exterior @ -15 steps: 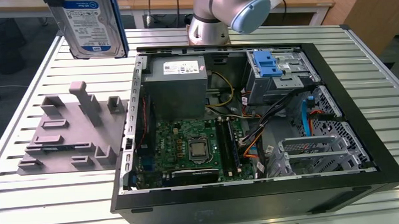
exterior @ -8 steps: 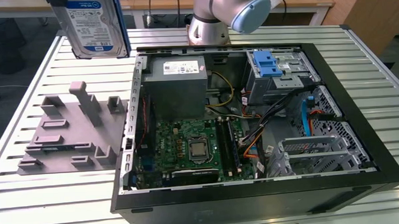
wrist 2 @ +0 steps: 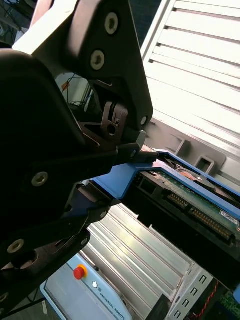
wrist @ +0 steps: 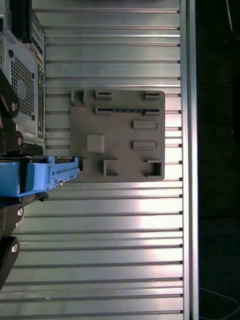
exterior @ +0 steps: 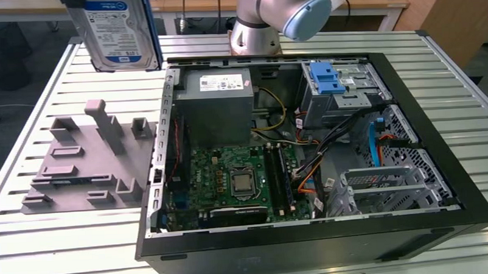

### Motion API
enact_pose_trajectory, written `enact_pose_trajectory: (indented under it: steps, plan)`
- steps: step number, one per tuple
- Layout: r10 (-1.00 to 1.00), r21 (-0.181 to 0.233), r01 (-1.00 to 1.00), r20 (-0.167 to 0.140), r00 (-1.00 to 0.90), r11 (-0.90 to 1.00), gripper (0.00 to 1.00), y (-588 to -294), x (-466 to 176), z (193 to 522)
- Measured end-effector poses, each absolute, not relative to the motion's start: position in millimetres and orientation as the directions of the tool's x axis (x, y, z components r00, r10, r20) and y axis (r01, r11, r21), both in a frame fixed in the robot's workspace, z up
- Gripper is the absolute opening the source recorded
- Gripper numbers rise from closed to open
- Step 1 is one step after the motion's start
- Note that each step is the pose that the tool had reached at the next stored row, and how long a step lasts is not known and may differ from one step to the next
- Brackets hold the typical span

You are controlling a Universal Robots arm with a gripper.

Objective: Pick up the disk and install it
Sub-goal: 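Pick up the disk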

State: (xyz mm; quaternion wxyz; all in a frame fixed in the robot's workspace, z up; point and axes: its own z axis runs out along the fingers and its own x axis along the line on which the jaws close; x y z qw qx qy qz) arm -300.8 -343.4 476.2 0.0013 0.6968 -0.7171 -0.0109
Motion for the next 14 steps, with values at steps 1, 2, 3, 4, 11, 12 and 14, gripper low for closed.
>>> enact_pose_trajectory:
  steps: [1, 2, 3, 4, 11, 12, 14]
  plan:
    - [-0.999, 0.017, -0.999, -0.013, -0.029, 0.029, 0.37, -343.4, -300.1, 476.2]
    - [-0.999, 0.017, -0.999, -0.013, -0.029, 0.029, 0.37, -343.4, -299.4, 476.1]
    - [-0.999, 0.017, -0.999, -0.013, -0.029, 0.029, 0.37, -343.4, -298.7, 476.2]
    - [-0.999, 0.017, -0.999, -0.013, -0.029, 0.029, 0.37, -343.4, -297.9, 476.1]
    - [-0.999, 0.017, -0.999, -0.013, -0.029, 0.029, 0.37, -343.4, -292.9, 476.2]
    - [-0.999, 0.017, -0.999, -0.013, -0.029, 0.029, 0.37, -343.4, -292.2, 476.2]
    - [-0.999, 0.017, -0.999, -0.013, -0.029, 0.029, 0.37, -343.4, -290.8, 476.2]
